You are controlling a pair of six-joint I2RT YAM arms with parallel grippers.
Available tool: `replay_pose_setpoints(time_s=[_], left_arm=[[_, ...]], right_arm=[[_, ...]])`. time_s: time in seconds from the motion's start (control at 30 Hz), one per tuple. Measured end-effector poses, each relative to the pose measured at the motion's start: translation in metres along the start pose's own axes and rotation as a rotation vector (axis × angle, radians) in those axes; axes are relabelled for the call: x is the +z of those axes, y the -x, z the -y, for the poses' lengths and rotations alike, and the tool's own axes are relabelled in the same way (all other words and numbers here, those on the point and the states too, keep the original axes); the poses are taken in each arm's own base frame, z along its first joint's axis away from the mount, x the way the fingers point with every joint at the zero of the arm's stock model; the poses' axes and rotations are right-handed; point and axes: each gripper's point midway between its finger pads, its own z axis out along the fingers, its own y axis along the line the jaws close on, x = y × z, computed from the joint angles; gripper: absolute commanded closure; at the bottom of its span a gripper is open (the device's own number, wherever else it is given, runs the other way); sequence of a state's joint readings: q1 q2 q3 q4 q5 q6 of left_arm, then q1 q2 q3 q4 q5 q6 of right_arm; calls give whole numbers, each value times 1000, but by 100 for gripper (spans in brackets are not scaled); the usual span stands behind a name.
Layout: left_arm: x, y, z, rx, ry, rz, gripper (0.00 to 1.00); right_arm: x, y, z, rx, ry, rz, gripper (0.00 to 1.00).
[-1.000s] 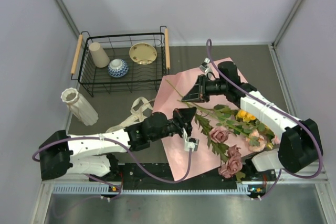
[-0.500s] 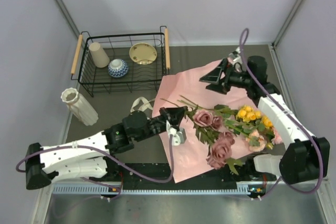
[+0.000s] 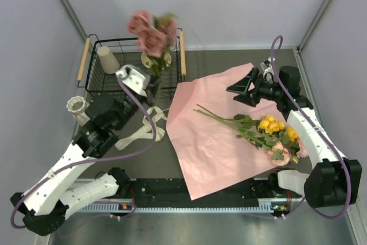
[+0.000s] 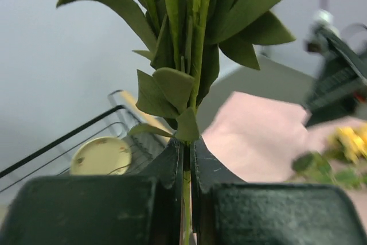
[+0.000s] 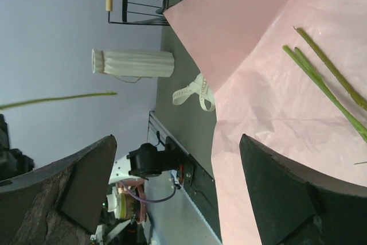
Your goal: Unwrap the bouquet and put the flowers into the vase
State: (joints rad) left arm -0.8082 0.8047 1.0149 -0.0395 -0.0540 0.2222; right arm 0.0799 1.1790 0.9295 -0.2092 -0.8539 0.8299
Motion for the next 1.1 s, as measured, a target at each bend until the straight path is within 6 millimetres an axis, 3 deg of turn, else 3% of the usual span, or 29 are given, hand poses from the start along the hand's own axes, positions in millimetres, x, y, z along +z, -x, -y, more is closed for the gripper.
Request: replay_pose_setpoints(time_s=[0.13, 0.43, 0.53, 0.63, 0.83, 1.1], left_arm=[[-10, 30, -68, -78, 259, 9, 100], [-52, 74, -177, 4, 770, 79, 100], [-72, 68, -221, 9, 966, 53, 100], [-93, 48, -254, 14, 1132, -5, 100], [-141, 43, -283, 62, 1363, -26, 100], [-193, 64, -283, 163, 1542, 0, 100]], right_arm=[[0, -5, 6, 19, -12, -11, 11], [0, -5, 6, 20, -13, -12, 12], [-1, -6, 5, 12, -10, -11, 12], [-3, -10, 6, 7, -9, -13, 12], [-3, -14, 5, 4, 3, -31, 12], [-4, -18, 2, 0, 24, -53, 12]])
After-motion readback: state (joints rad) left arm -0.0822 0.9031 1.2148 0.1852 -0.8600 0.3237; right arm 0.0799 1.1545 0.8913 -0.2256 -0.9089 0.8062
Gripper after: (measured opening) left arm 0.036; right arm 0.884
